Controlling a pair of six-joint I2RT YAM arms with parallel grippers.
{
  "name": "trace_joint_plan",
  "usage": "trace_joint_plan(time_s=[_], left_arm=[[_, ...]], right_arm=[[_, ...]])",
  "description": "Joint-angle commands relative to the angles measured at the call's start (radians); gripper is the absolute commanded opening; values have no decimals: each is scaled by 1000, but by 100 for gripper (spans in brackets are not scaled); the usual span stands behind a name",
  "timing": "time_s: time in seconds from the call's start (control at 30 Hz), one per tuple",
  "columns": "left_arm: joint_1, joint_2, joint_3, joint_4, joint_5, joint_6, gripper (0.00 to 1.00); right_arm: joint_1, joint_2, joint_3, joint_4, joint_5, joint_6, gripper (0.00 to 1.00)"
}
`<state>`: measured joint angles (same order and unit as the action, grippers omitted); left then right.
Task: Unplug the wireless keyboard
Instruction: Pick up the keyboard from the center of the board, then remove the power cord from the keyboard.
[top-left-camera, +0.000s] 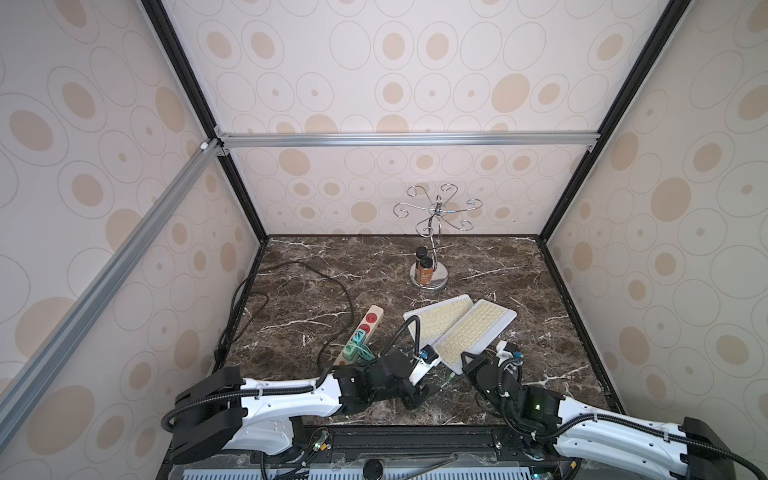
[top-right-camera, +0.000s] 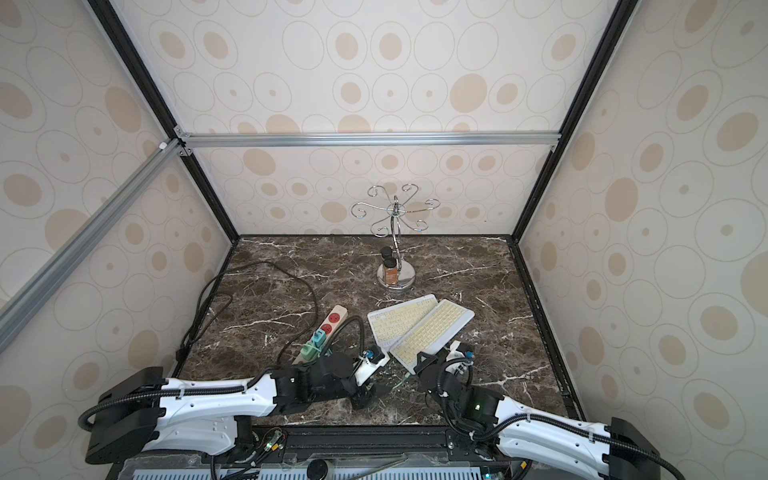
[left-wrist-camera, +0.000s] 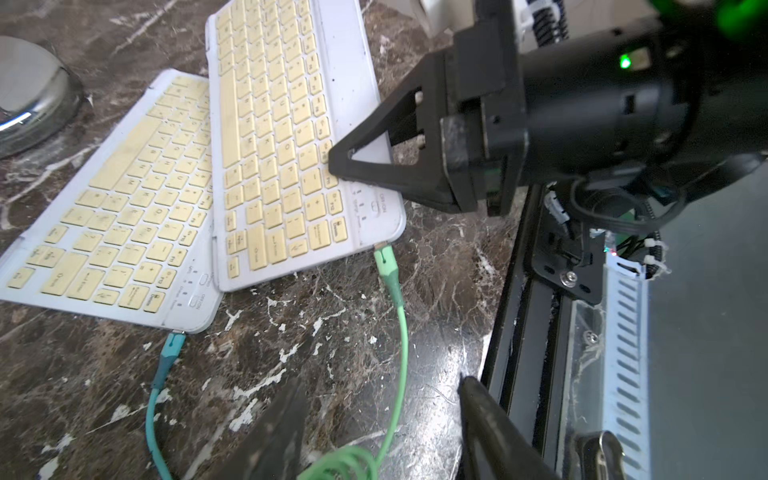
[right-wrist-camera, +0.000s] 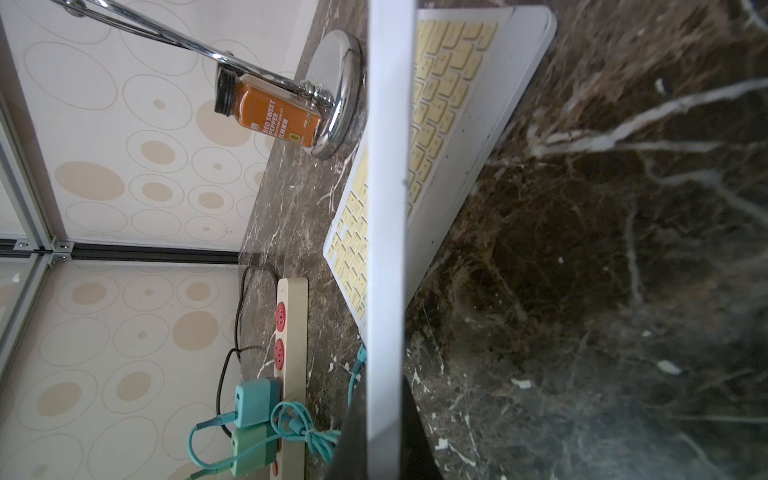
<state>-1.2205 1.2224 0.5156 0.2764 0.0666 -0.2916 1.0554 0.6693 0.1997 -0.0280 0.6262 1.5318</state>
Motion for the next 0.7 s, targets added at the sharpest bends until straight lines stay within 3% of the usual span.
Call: trace_joint_plan(time_s=[0.0,0.13,0.27,0.47,0.67], left_arm=[[-6,-61,-99,341,-28,-53,60],[-9,-65,-130,389,-42,-32,60],[-19,-62,-109,353,-41,3,60],[-28,-4,-105,455,37,17,66],[-46,94,-32,447,33,40,67]], right_arm=[[6,-70,18,78,82,-238,0],[6,-123,140,-87,84,-344,0],[7,-121,199,-96,120,-447,0],[6,-109,210,64,47,-639,0],[6,-133,231,123,-18,-754,0]])
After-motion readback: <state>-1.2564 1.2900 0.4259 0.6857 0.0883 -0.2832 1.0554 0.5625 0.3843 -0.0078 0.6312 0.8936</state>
